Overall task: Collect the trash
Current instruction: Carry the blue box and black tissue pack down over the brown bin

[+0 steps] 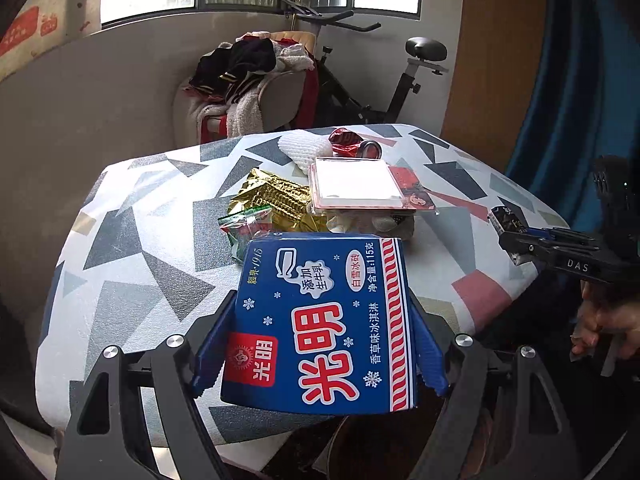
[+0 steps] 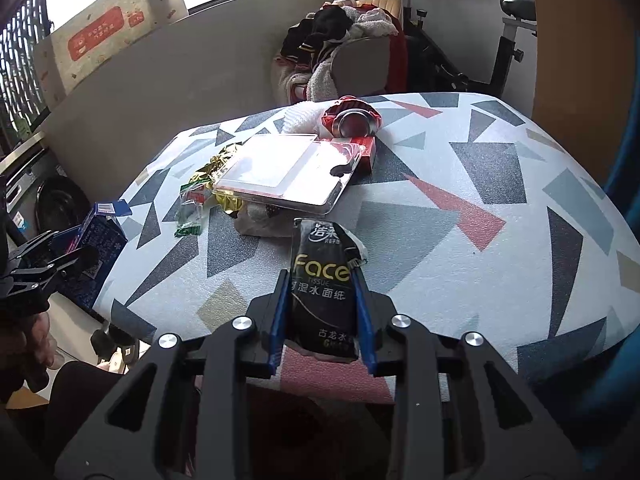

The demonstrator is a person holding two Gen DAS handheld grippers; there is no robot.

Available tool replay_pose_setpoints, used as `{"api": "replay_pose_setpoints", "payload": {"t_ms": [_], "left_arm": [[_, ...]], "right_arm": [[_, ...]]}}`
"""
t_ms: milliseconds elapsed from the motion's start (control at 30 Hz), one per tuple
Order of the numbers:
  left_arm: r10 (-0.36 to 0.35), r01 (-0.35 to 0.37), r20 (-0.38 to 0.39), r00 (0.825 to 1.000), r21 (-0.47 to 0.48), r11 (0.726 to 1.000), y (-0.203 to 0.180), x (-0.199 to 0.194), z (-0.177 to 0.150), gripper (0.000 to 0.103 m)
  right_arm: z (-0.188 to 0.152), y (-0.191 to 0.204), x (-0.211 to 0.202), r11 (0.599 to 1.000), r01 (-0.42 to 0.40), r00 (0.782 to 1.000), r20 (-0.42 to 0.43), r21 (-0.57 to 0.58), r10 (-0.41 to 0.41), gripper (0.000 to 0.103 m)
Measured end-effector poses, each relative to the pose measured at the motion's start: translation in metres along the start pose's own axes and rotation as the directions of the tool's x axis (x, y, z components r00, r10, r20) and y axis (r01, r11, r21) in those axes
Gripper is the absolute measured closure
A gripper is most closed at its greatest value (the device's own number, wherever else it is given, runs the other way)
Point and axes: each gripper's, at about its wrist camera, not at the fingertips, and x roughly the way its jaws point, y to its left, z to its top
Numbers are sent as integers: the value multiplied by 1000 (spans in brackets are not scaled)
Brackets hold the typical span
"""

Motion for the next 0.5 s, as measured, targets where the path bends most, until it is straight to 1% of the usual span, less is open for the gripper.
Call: {"api": "replay_pose_setpoints", "payload": {"t_ms": [133, 233, 367, 500], "left_arm": [[-58, 59, -19, 998, 14, 998, -22, -5, -28, 27], [-94, 95, -51, 994, 18, 995, -37, -5, -50, 27], [-114, 117, -87, 990, 31, 993, -53, -6, -76, 27], [-118, 124, -116, 986, 50, 991, -66, -4, -94, 27]], "right_arm": [[-14, 6, -11, 999, -23, 1000, 11, -36, 24, 71], [-27, 8, -18, 998, -32, 999, 16, -56, 33, 71], [-49, 14, -23, 996, -42, 999, 12, -75, 43, 71], [-70, 17, -24, 996, -65, 998, 0, -59, 65, 71]]}}
